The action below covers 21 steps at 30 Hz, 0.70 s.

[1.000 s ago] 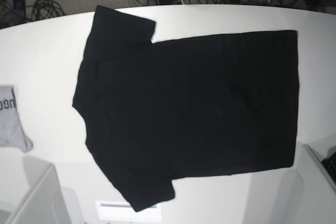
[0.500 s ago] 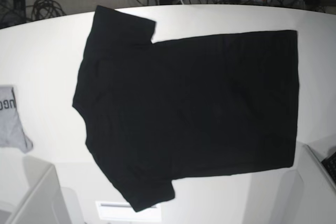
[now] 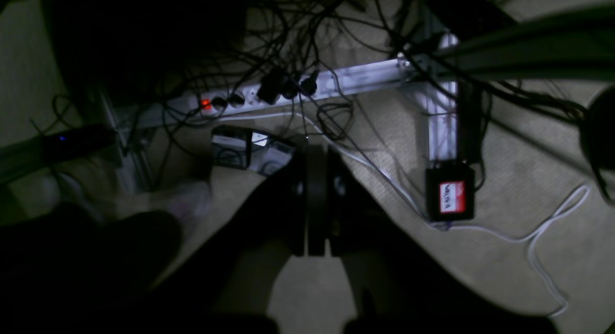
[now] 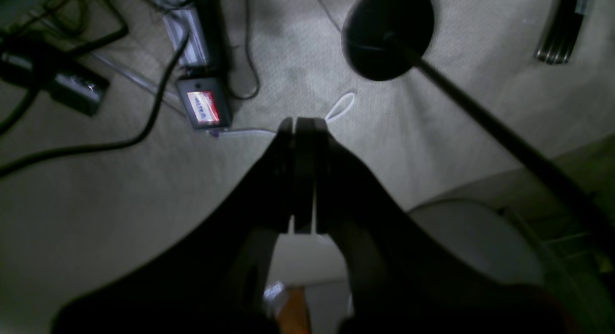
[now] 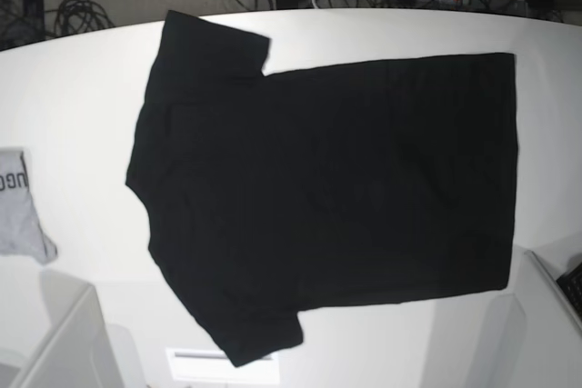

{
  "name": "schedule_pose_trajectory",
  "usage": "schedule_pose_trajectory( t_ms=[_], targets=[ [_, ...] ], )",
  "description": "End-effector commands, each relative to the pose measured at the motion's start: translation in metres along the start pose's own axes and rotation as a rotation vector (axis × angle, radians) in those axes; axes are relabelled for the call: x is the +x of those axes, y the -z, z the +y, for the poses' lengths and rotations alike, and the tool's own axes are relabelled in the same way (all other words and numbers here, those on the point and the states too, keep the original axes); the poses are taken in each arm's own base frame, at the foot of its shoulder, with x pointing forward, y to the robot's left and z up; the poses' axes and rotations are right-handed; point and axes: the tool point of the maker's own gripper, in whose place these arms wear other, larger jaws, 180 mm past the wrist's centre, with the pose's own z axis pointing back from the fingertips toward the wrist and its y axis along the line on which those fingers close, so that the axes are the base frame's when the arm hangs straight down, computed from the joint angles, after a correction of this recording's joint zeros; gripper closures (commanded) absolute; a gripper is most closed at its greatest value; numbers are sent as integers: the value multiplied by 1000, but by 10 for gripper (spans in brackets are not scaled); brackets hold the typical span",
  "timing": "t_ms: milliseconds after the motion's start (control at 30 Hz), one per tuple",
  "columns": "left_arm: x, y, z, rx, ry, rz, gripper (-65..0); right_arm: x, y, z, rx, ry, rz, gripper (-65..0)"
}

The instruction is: Fold the T-shirt properly

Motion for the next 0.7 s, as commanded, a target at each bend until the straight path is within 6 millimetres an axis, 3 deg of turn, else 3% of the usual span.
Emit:
schedule_pose_trajectory(
  t_ms=[0,167,233,367,500,600,667],
  targets=[
    [-5,-10,9,9,20,-6,0,3,-8,-5,-6,9,-28,0],
    [9,-44,36,59,34,-82,0,20,-45,-33,-64,31,-83,0],
    [23,-59,58,117,21,-128,0,29,-59,-42,-83,36,-109,0],
    [53,-87,78,172,25,-222,0,46,-90,-55,-126,91,-162,0],
    [80,-103,92,209,13,-298,0,73,-123,-67,-168,122,-260,0],
    [103,-118,105,228,-105,-376,0,100,-148,-69,-178,129,-356,0],
    [129,-134,106,181,-178,-457,0,118,-163,-69,-183,125,-416,0]
  ],
)
